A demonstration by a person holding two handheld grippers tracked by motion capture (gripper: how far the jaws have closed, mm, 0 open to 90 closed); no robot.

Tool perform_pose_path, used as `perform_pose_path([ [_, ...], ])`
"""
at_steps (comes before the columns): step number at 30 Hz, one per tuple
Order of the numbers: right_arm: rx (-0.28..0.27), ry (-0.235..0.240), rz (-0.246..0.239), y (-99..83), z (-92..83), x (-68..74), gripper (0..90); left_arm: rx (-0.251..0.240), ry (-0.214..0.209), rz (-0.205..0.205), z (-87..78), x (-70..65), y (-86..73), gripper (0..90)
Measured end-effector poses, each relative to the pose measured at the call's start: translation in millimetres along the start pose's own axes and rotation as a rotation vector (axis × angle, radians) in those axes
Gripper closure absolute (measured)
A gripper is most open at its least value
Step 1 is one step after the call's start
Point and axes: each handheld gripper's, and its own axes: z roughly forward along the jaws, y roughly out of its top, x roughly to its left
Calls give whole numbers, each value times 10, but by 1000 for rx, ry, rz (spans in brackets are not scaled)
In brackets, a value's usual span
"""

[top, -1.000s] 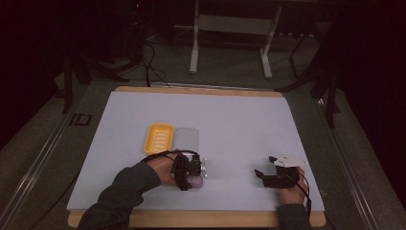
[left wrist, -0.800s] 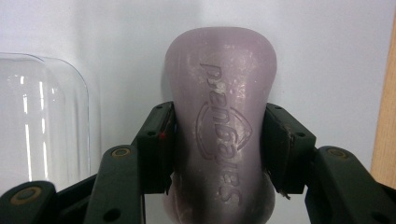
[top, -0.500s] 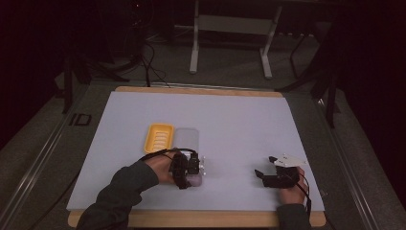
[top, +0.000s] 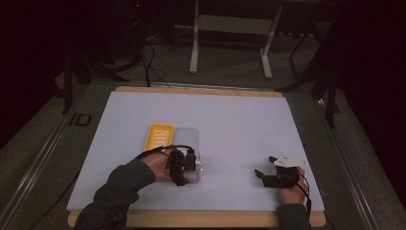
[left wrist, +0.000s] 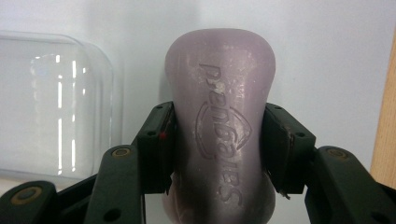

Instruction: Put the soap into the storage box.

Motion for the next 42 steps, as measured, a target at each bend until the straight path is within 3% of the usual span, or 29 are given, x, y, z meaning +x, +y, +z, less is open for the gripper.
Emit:
perform_pose_path([
  [23,0,-1,0,0,0,0,185,-35,44,-51,-168,144,-133,494],
  [42,0,-2,0,0,0,1,184,-38,56,-92,-258,259,-225,494],
])
